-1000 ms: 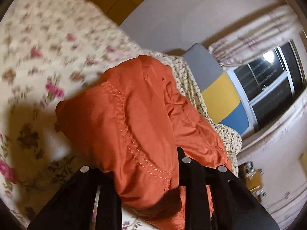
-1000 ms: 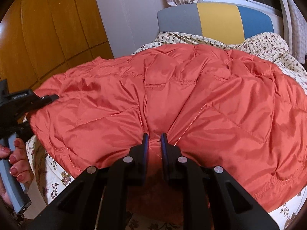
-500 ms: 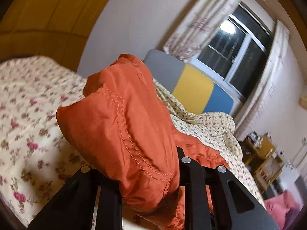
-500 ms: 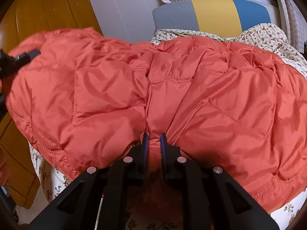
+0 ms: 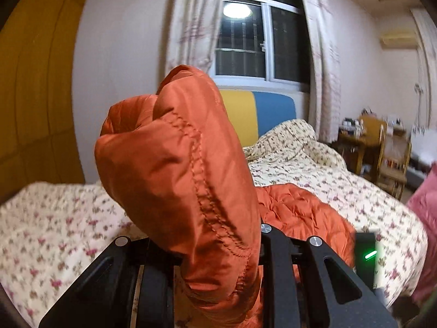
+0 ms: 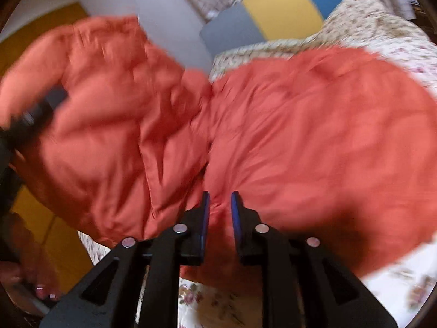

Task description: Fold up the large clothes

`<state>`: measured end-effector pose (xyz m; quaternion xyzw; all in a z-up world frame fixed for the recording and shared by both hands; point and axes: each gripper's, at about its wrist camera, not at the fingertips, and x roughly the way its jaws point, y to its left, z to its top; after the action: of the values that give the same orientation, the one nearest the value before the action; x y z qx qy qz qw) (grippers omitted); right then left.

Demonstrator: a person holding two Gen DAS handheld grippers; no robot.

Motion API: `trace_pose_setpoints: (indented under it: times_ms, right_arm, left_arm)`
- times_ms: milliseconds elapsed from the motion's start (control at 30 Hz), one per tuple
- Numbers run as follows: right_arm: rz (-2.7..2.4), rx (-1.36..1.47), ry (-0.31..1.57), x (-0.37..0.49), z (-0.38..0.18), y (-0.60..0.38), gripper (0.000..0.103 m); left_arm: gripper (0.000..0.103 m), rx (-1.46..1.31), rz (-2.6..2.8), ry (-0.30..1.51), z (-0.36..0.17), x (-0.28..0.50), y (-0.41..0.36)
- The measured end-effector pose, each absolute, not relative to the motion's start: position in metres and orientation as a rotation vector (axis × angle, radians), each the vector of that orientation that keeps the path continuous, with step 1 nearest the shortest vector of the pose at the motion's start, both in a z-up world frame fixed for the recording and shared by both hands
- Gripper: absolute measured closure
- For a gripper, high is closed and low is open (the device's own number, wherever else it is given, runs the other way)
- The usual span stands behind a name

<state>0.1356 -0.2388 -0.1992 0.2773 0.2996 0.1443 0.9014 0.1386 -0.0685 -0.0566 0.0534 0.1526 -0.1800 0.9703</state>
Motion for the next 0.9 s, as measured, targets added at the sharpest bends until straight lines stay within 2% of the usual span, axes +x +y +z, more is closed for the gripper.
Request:
trace_pose_setpoints:
  times_ms: [33,333,567,867,900]
  right_arm:
    - [0.259,0.587,0.594,0.126,-0.195,-0.253,0.083]
    - [-0.014,0.707,0.543,0.077,-0.198,-0.345,0.083]
    - [0.006,0.728,0.579,0.079,-0.212,-0.357,0.083]
    - [0.028,0.796,0.553,0.065,-0.217,-0.371,0.082]
    - [0.022,0.793,0.549,0.062,-0.216,-0.373,0.081]
  left_arm:
    - [0.082,0.118,-0.364,0.307,-0.057,0.138,-0.071]
    - [0.082,0.208,-0.41,0.29,-0.065,0.132,-0.118]
    - [0.082,0.279,-0.495,0.28,-0.075,0.127,-0.166]
    - [0.081,0.411,-0.589,0.309,-0.112,0.123,-0.225]
    - [0.078,0.425,-0.602,0.316,-0.117,0.122,-0.23]
